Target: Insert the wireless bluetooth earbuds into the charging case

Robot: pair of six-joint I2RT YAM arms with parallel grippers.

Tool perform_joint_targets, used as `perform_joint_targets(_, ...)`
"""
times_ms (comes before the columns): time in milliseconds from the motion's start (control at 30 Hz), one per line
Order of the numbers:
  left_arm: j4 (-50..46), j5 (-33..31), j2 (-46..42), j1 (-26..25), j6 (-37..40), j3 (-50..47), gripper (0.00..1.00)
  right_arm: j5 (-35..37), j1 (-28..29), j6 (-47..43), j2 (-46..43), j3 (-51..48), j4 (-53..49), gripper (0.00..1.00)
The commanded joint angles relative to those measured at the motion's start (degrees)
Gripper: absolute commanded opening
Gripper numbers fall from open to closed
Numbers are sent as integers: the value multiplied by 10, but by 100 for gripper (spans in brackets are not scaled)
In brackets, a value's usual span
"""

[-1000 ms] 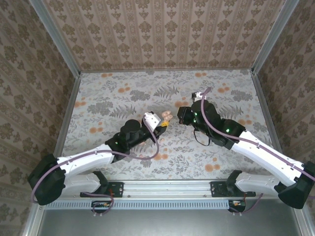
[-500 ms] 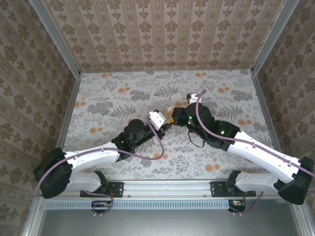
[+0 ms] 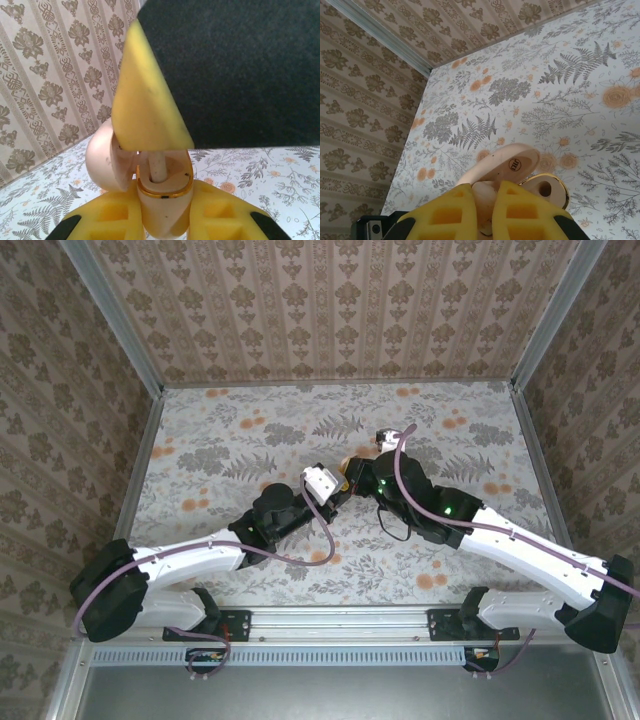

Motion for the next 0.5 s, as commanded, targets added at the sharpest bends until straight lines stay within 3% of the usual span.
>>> perform_joint_targets(0, 29, -12, -4, -3, 6, 22, 0, 19, 10, 13, 4, -1, 0, 8)
perform_joint_targets(467, 26, -18, -8, -3, 3, 23, 0, 35, 26, 32, 6, -11, -41, 8)
